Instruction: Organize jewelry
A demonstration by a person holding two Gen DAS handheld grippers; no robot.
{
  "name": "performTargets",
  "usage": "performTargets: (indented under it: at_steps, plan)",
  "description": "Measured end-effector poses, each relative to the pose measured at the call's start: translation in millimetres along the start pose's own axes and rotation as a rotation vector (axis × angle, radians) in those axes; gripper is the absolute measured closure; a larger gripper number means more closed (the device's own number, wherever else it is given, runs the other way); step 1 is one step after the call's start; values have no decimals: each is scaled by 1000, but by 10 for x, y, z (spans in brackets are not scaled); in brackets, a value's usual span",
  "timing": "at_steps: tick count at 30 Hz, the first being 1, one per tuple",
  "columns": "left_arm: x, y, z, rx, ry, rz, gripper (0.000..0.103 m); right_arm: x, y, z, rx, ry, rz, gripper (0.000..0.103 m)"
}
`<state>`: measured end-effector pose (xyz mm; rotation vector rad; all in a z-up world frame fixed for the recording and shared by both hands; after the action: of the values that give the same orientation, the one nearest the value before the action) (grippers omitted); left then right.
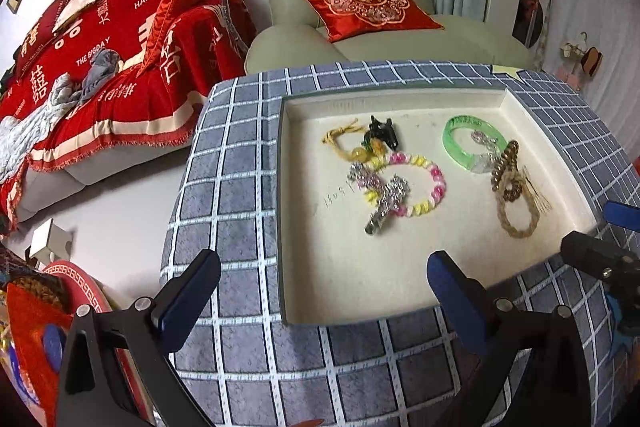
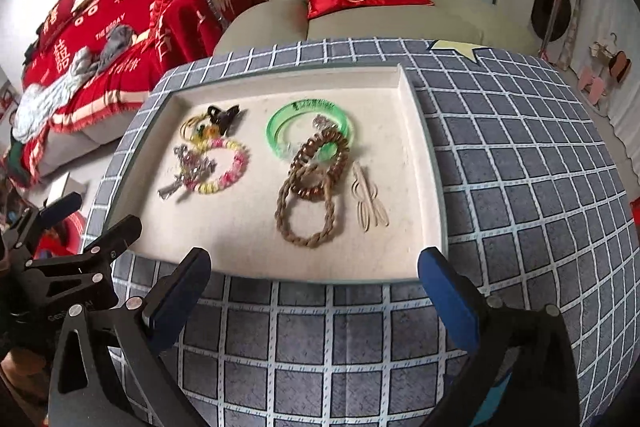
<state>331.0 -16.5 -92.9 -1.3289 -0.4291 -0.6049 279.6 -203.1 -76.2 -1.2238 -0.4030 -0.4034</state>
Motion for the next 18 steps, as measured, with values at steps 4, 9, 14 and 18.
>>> performTargets:
  at_steps: [4,9,14,18]
  plan:
    - [-81,-63,15,-5,-9,4,0,-61,-24,31,-2,-7,1,0]
    - [-208,-156,41,-13,-26,16,0,-132,-93,26,-4,0,-17,0]
    - [-343,-313,38,-11,-35,2,0,-230,-186,22,-5,7,-37,0]
    - [-420,-448,15,-5,-34,-27,0,-311,-293,14,4,24,-71,0]
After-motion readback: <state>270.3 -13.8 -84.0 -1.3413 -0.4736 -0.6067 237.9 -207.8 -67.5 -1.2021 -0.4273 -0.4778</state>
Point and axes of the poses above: each gripper's, at about its wrist camera, not at the fingertips, and y roughly the way its jaws point, z to its left, x to its top, the point moved 7 cm from there along y, roughly the way its jaws point, and after that the axes turned 10 degrees about x, right-handed, at the moved point
